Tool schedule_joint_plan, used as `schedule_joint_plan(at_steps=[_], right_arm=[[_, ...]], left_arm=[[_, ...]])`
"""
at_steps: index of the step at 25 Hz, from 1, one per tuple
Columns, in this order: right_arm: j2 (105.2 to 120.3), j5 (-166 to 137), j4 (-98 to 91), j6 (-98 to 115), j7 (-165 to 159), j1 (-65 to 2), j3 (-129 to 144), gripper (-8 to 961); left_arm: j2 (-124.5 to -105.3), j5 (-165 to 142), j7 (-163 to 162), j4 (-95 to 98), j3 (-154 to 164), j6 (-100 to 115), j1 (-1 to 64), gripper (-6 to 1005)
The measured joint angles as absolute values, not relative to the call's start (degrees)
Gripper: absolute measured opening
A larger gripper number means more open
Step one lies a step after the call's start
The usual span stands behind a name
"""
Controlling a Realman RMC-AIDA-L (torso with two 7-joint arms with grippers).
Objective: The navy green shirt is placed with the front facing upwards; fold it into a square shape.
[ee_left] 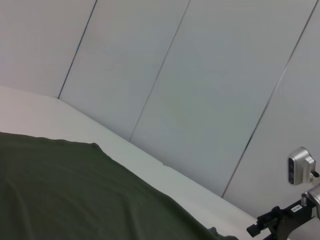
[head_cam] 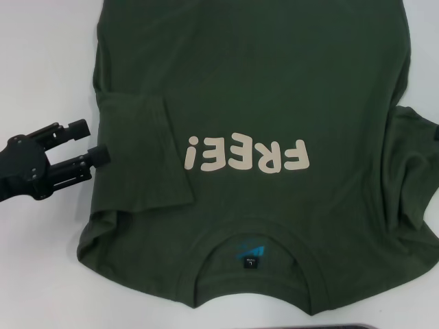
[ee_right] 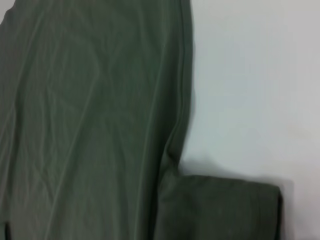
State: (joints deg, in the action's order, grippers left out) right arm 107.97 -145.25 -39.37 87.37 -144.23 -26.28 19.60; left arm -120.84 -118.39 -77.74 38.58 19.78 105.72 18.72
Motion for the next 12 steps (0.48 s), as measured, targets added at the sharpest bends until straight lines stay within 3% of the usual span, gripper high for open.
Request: schedule_joint_plan(at_steps=[12], right_arm=[[108.25,-145.2,-38.9,87.2,-144.3,-26.4,19.4,852]], left_arm=[[-120.84,-118.4,-77.7,38.5,19.8,105.4,18.7,781]])
